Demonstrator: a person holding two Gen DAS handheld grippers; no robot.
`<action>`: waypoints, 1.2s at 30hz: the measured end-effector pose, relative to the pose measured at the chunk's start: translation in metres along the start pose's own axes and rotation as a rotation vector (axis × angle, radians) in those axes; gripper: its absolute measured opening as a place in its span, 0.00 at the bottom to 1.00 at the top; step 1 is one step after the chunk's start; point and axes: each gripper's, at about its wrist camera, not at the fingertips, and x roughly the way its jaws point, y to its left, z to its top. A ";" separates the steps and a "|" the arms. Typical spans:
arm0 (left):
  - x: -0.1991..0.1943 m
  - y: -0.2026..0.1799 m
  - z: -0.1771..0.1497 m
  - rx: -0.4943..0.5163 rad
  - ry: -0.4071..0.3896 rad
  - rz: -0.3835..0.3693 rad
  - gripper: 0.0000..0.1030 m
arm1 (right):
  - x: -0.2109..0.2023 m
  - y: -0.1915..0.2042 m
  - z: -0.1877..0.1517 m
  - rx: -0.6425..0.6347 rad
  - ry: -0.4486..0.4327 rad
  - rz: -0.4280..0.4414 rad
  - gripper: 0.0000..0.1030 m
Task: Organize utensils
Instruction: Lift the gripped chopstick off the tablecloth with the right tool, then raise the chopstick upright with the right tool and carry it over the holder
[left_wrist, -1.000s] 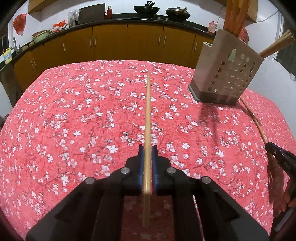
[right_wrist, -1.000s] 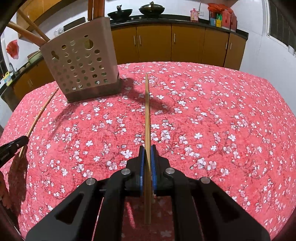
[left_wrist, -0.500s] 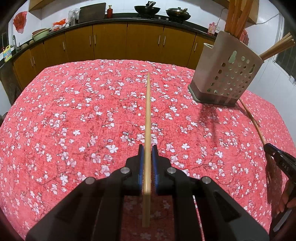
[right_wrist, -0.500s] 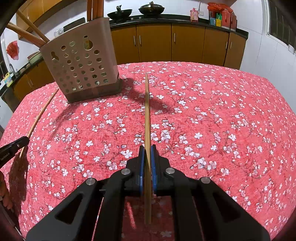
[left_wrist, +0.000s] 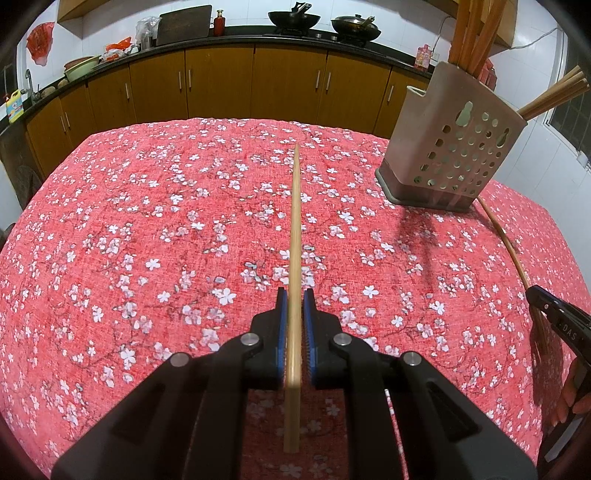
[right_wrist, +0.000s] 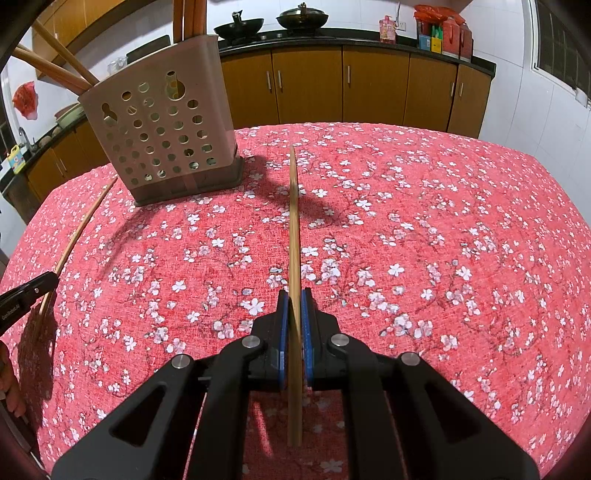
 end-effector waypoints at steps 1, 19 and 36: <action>0.000 0.000 0.000 0.000 0.000 0.000 0.11 | 0.000 0.000 0.000 0.000 0.000 0.000 0.08; 0.001 0.001 0.002 -0.001 0.001 0.000 0.11 | 0.000 0.000 0.000 0.000 0.001 0.001 0.08; -0.007 -0.009 -0.003 0.044 0.023 0.021 0.08 | -0.011 -0.002 0.000 0.004 -0.021 -0.001 0.07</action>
